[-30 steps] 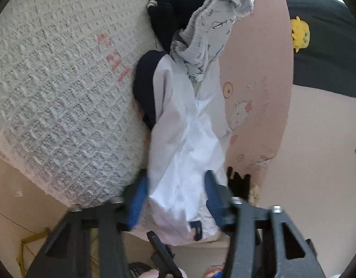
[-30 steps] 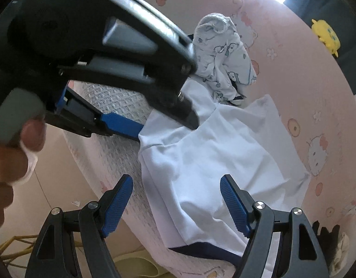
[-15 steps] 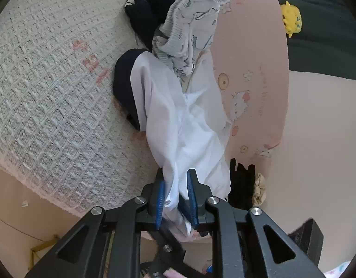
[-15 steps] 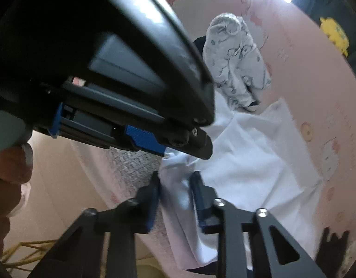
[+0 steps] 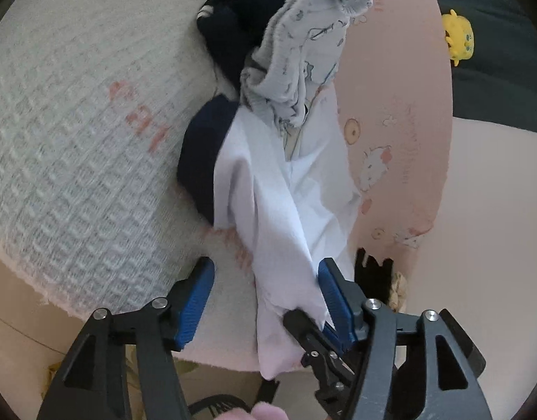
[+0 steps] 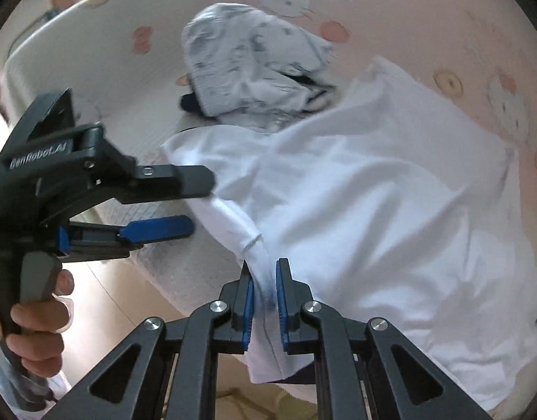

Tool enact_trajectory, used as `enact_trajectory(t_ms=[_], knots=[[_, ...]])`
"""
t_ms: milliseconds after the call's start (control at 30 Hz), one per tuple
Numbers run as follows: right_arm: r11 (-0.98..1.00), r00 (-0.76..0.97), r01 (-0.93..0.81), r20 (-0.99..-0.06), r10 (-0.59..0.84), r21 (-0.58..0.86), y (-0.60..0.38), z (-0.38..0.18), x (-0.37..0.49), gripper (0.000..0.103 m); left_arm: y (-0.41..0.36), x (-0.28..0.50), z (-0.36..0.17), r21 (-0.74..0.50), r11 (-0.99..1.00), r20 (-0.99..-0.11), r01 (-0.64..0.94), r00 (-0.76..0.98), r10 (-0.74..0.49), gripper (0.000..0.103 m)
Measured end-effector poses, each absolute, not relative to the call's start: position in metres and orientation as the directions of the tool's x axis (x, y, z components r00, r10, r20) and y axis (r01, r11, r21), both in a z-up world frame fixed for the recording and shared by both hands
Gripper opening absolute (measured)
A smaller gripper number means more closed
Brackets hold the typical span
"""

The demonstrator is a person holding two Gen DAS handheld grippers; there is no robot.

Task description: Fold clothes

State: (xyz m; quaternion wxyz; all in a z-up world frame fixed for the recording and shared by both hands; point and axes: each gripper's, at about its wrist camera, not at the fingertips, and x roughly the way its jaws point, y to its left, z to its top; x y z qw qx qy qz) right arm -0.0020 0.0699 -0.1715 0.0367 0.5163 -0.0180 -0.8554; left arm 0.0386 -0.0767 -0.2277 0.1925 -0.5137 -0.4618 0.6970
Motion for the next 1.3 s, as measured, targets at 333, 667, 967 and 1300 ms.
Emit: enact_trajectory(t_ms=[333, 667, 967, 1300], knots=[[-0.981, -0.421, 0.017, -0.889, -0.181, 0.191, 0.077, -0.182, 0.008, 0.009, -0.080, 0.027, -0.226, -0.826, -0.521, -0.551, 0.214, -0.496, 0.671, 0.037], [-0.984, -0.460, 0.083, -0.870, -0.180, 0.160, 0.063, -0.169, 0.009, 0.042, -0.095, 0.030, -0.214, -0.847, -0.516, -0.500, 0.129, -0.524, 0.690, 0.011], [-0.980, -0.486, 0.188, -0.860, -0.152, 0.067, 0.043, -0.164, -0.032, 0.047, -0.096, 0.025, -0.204, -0.879, -0.472, -0.437, 0.075, -0.527, 0.729, 0.011], [-0.966, -0.441, 0.140, -0.860, -0.257, 0.217, 0.058, -0.169, -0.046, 0.005, -0.080, 0.007, -0.183, -0.867, -0.497, -0.424, -0.042, -0.462, 0.779, 0.011]])
